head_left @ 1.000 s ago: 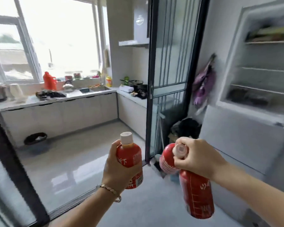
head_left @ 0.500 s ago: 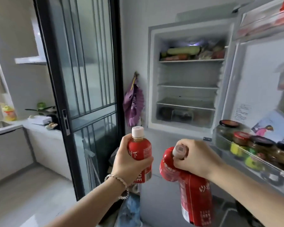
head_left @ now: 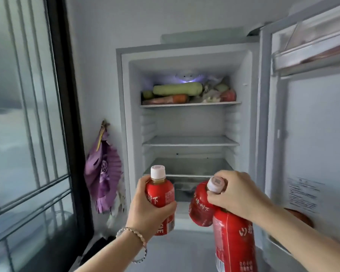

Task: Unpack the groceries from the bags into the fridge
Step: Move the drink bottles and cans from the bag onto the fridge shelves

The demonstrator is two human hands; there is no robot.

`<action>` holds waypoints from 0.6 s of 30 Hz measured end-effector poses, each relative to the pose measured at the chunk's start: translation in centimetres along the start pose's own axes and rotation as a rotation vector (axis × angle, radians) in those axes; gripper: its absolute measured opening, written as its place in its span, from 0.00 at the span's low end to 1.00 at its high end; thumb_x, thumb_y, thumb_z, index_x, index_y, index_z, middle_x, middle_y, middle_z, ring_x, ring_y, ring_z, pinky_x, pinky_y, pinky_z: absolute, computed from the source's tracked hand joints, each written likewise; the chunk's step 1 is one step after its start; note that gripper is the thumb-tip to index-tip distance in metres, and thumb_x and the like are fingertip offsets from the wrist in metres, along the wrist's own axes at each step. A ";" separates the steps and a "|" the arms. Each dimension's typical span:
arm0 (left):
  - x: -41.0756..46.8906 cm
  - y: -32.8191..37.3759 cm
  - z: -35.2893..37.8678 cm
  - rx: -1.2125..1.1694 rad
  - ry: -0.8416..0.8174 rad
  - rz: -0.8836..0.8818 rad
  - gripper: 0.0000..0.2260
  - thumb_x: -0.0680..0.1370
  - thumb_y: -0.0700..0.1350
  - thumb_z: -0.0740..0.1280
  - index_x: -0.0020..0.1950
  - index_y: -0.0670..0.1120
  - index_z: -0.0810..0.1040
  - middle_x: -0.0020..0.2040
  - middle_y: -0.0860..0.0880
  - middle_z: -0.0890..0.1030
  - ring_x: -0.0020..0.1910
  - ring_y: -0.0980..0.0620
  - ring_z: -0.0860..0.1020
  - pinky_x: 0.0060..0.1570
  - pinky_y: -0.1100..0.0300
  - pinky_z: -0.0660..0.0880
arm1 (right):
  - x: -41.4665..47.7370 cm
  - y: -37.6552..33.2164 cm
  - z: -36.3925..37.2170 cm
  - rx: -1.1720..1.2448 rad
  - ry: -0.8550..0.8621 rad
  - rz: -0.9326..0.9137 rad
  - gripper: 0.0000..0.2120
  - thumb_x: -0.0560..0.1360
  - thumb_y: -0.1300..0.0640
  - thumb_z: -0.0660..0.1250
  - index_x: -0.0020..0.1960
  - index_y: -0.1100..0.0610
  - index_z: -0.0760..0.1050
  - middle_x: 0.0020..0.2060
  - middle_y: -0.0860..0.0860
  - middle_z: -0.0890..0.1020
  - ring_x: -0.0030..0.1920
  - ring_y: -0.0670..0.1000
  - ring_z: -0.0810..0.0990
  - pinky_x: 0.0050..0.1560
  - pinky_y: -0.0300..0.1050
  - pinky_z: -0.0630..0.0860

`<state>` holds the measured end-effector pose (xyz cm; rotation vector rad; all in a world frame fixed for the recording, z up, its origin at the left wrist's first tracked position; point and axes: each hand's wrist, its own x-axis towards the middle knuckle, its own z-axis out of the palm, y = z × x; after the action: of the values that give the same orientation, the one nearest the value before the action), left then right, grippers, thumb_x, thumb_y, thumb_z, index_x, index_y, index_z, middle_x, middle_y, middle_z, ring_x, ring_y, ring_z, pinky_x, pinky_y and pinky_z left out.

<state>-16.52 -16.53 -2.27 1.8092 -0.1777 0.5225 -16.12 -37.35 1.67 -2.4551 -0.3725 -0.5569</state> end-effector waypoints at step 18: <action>26.7 -16.0 7.1 0.025 0.113 -0.064 0.31 0.65 0.42 0.77 0.58 0.60 0.63 0.47 0.59 0.75 0.45 0.59 0.75 0.46 0.60 0.71 | 27.8 7.8 12.3 0.024 -0.090 0.147 0.11 0.66 0.53 0.69 0.31 0.56 0.70 0.26 0.49 0.75 0.26 0.47 0.73 0.27 0.39 0.66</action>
<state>15.09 -14.54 -6.08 1.7984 -0.0360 0.5824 14.90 -32.41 1.83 -2.4654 -0.2302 -0.3795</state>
